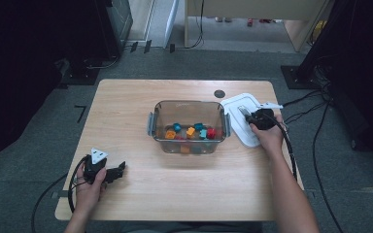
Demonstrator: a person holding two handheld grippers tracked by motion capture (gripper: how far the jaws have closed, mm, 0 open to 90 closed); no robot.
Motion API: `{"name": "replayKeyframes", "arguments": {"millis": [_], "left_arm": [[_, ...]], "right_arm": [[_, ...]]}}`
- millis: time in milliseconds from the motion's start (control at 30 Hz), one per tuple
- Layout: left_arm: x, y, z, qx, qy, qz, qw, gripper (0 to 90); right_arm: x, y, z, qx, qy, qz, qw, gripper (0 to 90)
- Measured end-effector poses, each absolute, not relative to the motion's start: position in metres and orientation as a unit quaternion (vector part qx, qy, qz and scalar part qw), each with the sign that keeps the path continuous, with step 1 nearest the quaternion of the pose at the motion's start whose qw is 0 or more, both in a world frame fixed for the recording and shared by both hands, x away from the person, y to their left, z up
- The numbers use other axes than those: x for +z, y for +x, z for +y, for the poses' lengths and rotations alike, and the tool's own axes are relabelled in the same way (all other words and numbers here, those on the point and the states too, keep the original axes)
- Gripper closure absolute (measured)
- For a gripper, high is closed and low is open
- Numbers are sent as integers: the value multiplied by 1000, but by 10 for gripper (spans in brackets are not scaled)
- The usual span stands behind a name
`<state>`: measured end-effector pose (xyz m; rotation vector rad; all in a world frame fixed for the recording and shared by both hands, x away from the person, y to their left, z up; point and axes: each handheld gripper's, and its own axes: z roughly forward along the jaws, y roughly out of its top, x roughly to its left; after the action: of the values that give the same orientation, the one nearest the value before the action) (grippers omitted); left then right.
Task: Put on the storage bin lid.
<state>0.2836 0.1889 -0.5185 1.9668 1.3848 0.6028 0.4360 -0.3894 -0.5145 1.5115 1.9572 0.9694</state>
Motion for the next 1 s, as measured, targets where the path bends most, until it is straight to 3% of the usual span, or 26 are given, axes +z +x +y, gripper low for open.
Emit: {"name": "replayKeyframes", "arguments": {"millis": [367,1000], "left_arm": [[-518,284,189,230,750,528,325,128],[-518,284,189,230,750,528,325,128]], "right_arm": [[-511,434,-399,363,555,711,235,683],[-462,420,-418,401,539,694,259,683]]}}
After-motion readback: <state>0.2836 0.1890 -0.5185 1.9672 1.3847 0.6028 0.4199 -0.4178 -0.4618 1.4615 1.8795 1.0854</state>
